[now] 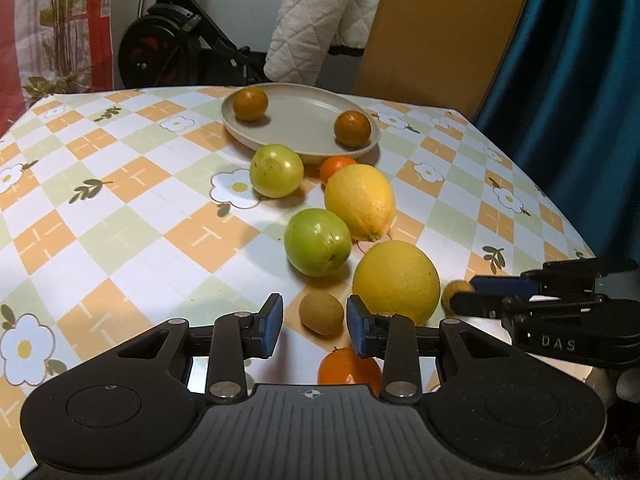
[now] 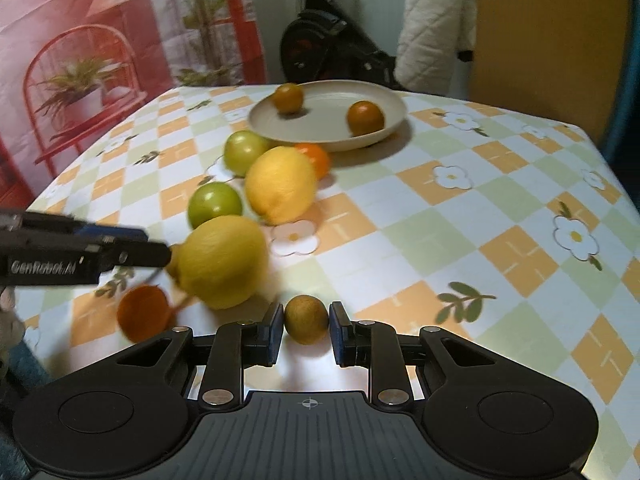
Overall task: Organize fruits
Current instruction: 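Close the left gripper on the small brown fruit, then carry the small brown fruit with the left gripper over the plate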
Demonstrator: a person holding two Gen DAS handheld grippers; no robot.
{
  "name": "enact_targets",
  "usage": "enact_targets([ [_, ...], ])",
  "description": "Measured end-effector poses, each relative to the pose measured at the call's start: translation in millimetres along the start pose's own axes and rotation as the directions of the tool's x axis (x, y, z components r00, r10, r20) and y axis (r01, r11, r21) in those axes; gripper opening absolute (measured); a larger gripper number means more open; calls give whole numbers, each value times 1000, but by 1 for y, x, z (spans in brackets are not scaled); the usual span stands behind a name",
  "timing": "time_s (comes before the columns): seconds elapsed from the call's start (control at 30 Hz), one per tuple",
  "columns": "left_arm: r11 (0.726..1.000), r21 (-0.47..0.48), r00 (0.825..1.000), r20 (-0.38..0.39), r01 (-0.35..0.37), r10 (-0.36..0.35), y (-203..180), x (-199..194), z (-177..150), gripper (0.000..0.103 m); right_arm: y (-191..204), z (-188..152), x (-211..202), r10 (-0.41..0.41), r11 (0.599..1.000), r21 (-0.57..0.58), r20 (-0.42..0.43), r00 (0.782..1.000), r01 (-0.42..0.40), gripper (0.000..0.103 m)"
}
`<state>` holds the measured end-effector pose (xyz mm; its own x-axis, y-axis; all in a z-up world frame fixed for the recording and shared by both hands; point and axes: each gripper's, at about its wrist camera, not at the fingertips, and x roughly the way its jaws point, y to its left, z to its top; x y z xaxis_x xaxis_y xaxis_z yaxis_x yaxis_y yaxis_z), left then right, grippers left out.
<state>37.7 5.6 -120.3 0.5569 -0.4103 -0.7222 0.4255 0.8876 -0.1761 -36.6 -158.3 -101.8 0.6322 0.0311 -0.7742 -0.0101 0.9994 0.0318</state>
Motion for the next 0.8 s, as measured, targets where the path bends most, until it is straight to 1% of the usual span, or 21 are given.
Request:
enact_targets([
  [0.1, 999, -36, 1000, -15, 13, -13, 4, 7, 2, 37, -1, 0, 2, -5, 1000, 6, 8, 1000, 5, 22],
  [0.23, 998, -60, 999, -21, 22, -23, 7, 14, 3, 37, -2, 0, 3, -7, 1000, 11, 13, 1000, 7, 22],
  [0.37, 999, -47, 999, -31, 23, -25, 4, 19, 2, 37, -4, 0, 3, -11, 1000, 21, 19, 1000, 10, 22],
  [0.4, 999, -43, 999, -35, 25, -26, 3, 20, 2, 36, -5, 0, 3, -11, 1000, 22, 21, 1000, 11, 22],
  [0.43, 999, -42, 999, -37, 28, -29, 3, 20, 1, 30, -4, 0, 3, -12, 1000, 21, 23, 1000, 12, 22],
  [0.47, 999, -40, 999, -36, 26, -28, 3, 20, 1, 27, -4, 0, 3, -12, 1000, 21, 24, 1000, 12, 22],
  [0.53, 999, -31, 1000, -29, 11, -12, 3, 20, 0, 27, -5, -1, 3, -11, 1000, 23, 27, 1000, 11, 22],
  [0.8, 999, -45, 1000, 24, -7, 8, 7, 8, 4, 27, -7, 0, 3, -8, 999, 32, 37, 999, 7, 22],
])
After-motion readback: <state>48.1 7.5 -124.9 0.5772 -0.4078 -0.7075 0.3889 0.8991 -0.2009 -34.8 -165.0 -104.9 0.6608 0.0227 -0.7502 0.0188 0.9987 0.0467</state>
